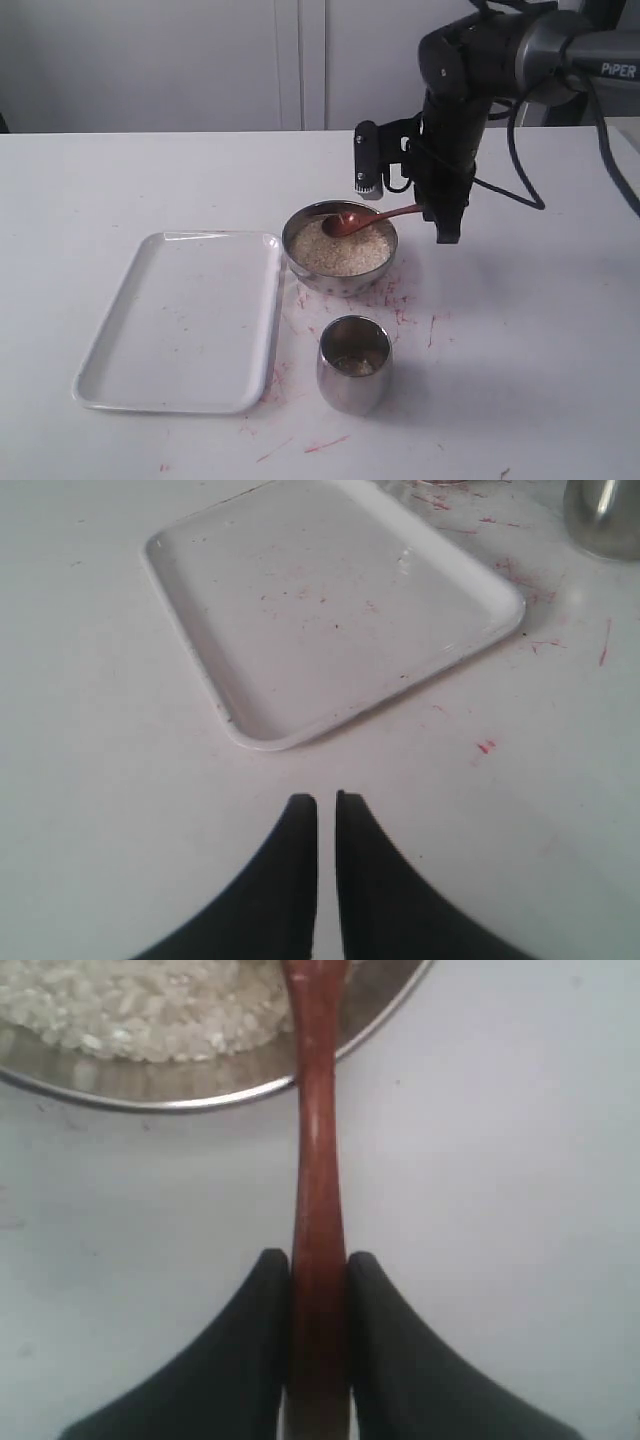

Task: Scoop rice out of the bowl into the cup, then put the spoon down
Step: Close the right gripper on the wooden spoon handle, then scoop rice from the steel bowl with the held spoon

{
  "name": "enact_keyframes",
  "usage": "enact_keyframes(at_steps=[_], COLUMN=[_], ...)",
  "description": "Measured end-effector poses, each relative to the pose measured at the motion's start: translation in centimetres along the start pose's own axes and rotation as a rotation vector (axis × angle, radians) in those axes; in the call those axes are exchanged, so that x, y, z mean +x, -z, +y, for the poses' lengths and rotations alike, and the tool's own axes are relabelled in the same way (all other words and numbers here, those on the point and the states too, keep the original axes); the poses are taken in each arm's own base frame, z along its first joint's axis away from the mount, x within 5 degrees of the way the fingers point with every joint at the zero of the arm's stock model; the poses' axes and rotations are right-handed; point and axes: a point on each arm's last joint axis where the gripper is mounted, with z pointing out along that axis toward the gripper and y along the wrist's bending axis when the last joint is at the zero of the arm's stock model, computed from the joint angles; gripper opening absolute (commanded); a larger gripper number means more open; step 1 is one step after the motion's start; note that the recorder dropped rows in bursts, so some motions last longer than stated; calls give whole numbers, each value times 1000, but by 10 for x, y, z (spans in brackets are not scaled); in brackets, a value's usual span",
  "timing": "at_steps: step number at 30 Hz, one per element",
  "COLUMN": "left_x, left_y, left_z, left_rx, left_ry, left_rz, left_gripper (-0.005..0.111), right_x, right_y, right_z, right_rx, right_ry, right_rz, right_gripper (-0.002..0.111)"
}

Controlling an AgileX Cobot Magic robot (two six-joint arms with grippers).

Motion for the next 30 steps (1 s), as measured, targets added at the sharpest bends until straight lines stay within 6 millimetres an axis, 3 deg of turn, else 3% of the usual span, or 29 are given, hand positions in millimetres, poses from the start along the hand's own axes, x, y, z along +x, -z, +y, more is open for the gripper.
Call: enact_keyframes(at_steps=[7, 12, 20, 24, 30], left_x=[0, 0, 0, 0, 0], left_y=[0, 0, 0, 0, 0], left_z=[0, 0, 0, 0, 0], left_rx=[0, 0, 0, 0, 0], left_ry=[0, 0, 0, 0, 0], left_rz=[0, 0, 0, 0, 0], left_gripper=[14, 14, 14, 14, 14], right_x=[-19, -19, -45, -56, -58], right_y=[33, 50, 79, 88, 90], right_z=[8, 14, 31, 36, 36], right_rx=[93, 142, 231, 322, 366], right_ry=[42, 41, 33, -7, -55], right_rz=[75, 232, 253, 289, 301], right_gripper=[0, 0, 0, 0, 0])
